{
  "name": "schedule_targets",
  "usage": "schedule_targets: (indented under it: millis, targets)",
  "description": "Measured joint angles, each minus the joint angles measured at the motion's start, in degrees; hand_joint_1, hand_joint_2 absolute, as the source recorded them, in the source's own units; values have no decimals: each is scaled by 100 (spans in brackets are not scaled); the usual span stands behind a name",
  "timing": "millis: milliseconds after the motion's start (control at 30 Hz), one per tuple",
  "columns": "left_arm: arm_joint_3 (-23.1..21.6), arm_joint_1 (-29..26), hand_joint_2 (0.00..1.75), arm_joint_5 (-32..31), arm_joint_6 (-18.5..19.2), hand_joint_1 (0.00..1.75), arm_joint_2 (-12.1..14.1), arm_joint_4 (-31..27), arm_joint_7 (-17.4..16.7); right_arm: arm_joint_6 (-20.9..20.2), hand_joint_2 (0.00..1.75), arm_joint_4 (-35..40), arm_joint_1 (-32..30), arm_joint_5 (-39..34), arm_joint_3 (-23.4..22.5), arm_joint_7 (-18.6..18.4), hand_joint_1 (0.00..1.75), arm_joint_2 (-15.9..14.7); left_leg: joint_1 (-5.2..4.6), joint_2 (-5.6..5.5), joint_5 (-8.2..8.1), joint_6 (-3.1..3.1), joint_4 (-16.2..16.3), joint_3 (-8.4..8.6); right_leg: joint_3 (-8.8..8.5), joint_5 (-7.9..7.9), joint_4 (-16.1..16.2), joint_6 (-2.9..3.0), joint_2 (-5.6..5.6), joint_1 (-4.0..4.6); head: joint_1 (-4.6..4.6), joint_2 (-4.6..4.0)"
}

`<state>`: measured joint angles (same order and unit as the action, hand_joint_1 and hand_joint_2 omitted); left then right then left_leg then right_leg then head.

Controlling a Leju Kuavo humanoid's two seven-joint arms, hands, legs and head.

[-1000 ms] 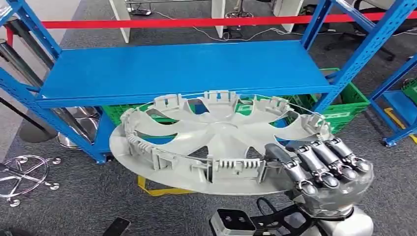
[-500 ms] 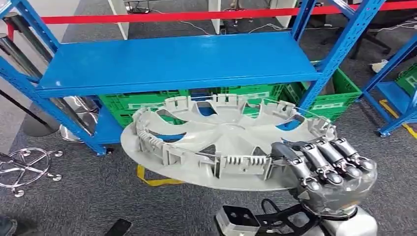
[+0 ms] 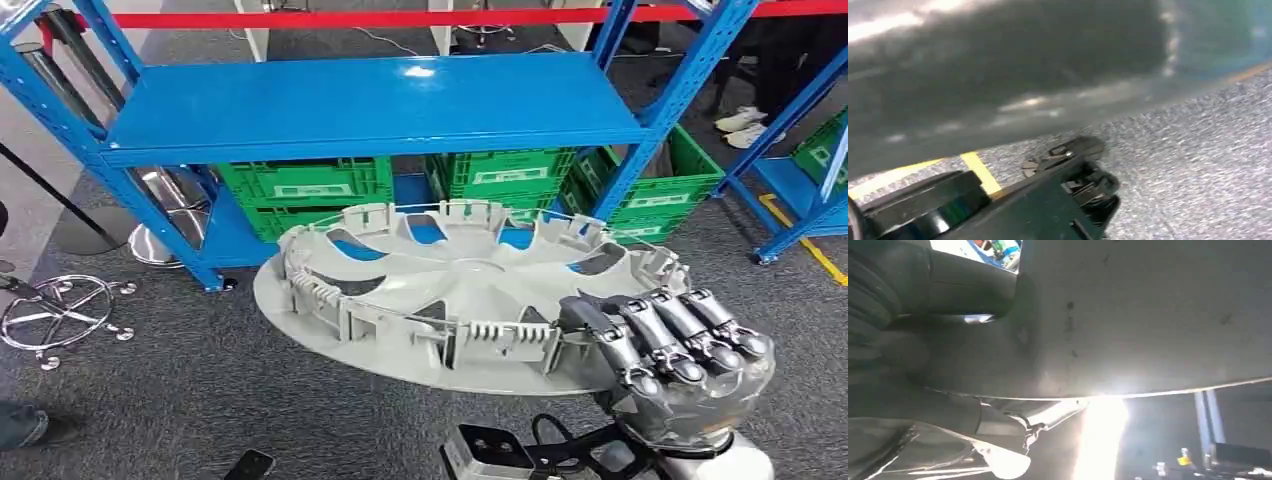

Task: Take the parts from the cabinet and place them on the table.

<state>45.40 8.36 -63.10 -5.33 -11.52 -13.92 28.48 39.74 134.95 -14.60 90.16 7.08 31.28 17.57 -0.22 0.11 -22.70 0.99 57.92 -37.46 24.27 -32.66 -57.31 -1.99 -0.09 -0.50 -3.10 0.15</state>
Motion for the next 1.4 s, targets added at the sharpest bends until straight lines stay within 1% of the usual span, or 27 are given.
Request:
schedule_targets:
  millis: [33,100,133,167,200,267,300,367,433,467,533,633,667,733,800,833,867,933,967,1033,1167,1200,1233,1300,1333,1367,1400]
  targets:
    - [0,-18,0,-20,0,0,-18,0,-18,0,175,37,-19,-2,-6,-22,175,7,3,0,69,-25,-3,-7,-196,-147,346,38,5,-3,15,0]
    - [0,-53,0,-35,0,0,-31,0,-31,0,175,68,-81,-4,-22,-41,175,22,28,3,214,-74,-69,-9,-32,-57,263,62,18,34,-4,0]
    - [0,-90,0,-35,-4,0,-31,2,-46,0,175,74,-101,-2,-31,-44,175,31,16,-9,275,-115,-85,-31,28,17,270,124,10,23,7,0]
    - [0,-119,0,-33,-11,0,-28,2,-46,0,175,74,-115,-2,-39,-46,175,46,50,-12,83,-155,-34,-66,90,86,275,174,-29,-9,9,0]
    - [2,-151,0,-31,-11,0,-28,2,-55,0,175,76,-151,0,-48,-44,175,50,50,-11,-299,-191,179,-115,167,154,275,237,-29,-5,20,0]
    - [4,-173,0,-15,-13,0,-31,2,-55,-2,175,90,-173,2,-61,-59,175,61,57,-10,-1043,-240,1027,-260,326,302,264,262,-36,1,33,0]
    - [4,-171,0,-11,-17,0,-28,2,-57,0,175,90,-172,2,-61,-70,175,61,57,-10,-1235,-252,1480,-320,393,381,240,265,-44,4,35,0]
    - [11,-170,0,15,-20,0,-20,2,-79,0,175,90,-172,2,-61,-87,175,61,58,-10,-1077,-254,1837,-259,611,500,174,262,-51,9,35,0]
    - [17,-170,0,26,-17,0,-13,2,-87,0,175,90,-170,2,-61,-111,175,61,57,-10,-615,-218,1411,184,869,600,61,244,-54,13,35,0]
    - [17,-164,0,26,-17,0,-9,2,-87,0,175,92,-170,2,-61,-122,175,61,54,-11,-532,-181,833,602,974,647,3,226,-49,17,33,0]
    - [17,-135,0,26,-13,0,4,2,-87,0,175,122,-166,4,-61,-149,175,61,19,-20,-901,-94,-200,1254,1070,718,-76,158,-56,43,22,0]
    - [20,-119,0,26,0,0,11,2,-81,0,175,138,-157,2,-61,-199,175,61,-18,-26,-785,2,-220,1130,1115,917,-18,36,-75,15,26,0]
    - [22,-117,0,24,0,0,2,2,-79,0,175,138,-158,2,-61,-205,175,59,31,12,-691,45,-264,1052,1161,826,-57,12,-51,-2,40,0]
    - [22,-89,0,22,0,0,2,2,-76,0,175,138,-155,2,-61,-214,175,59,24,16,-550,121,-262,876,1367,144,-509,-39,-14,-13,-4,0]
    - [22,-79,0,20,2,0,0,2,-74,0,175,138,-156,0,-61,-214,175,59,15,20,-392,128,-254,685,1526,-415,-1367,-85,-13,-15,-4,0]
    - [22,-78,0,20,2,0,0,2,-74,0,175,138,-156,0,-61,-214,175,59,12,25,-320,125,-246,588,1545,-443,-1662,-98,-13,-16,-9,0]
    - [22,-79,0,20,2,0,0,2,-74,0,175,138,-156,0,-61,-214,175,59,11,33,-236,115,-226,466,1479,-250,-1804,-103,-13,-16,-9,0]
    - [22,-77,0,20,0,0,0,2,-74,0,175,138,-156,0,-61,-214,175,59,12,40,-112,84,-165,243,1024,282,-1399,-88,-13,-17,-7,0]
    - [22,-74,0,20,0,0,-2,2,-74,0,175,138,-155,2,-61,-214,175,59,14,38,-61,65,-130,151,667,361,-943,-75,-13,-18,-8,0]
    - [22,-64,0,20,0,0,-9,2,-72,0,175,138,-151,2,-61,-212,175,59,-19,11,41,7,-42,65,-146,-32,221,-33,-3,0,-16,0]
    - [24,-69,0,2,0,0,7,2,-66,0,175,138,-137,2,-61,-216,175,59,8,2,266,-115,-90,-12,90,72,238,155,-22,3,-17,0]
    - [24,-76,0,-2,0,0,4,2,-66,0,175,138,-131,2,-61,-216,175,59,22,-4,48,-152,-19,-53,167,132,231,197,-47,0,-17,0]
    - [24,-86,0,-22,0,0,4,2,-68,-2,175,138,-131,4,-61,-216,175,59,27,-5,-334,-178,212,-106,247,200,230,262,-43,-1,2,0]
    - [22,-77,0,-33,0,0,9,2,-70,-2,175,138,-131,7,-61,-221,175,59,37,-3,-1141,-222,1128,-231,406,370,219,270,-50,7,17,0]
    - [22,-70,0,-33,0,0,9,2,-70,-2,175,138,-131,4,-61,-223,175,59,38,-3,-1288,-231,1540,-258,499,452,200,273,-52,15,13,0]
    - [22,-65,0,-33,2,0,11,2,-70,0,175,138,-130,4,-61,-223,175,59,38,-2,-1190,-228,1776,-235,607,500,182,271,-53,19,18,0]
    - [22,-67,0,-33,6,0,13,2,-70,0,175,138,-130,7,-61,-223,175,59,38,-3,-897,-219,1800,-134,721,563,148,266,-57,25,11,0]
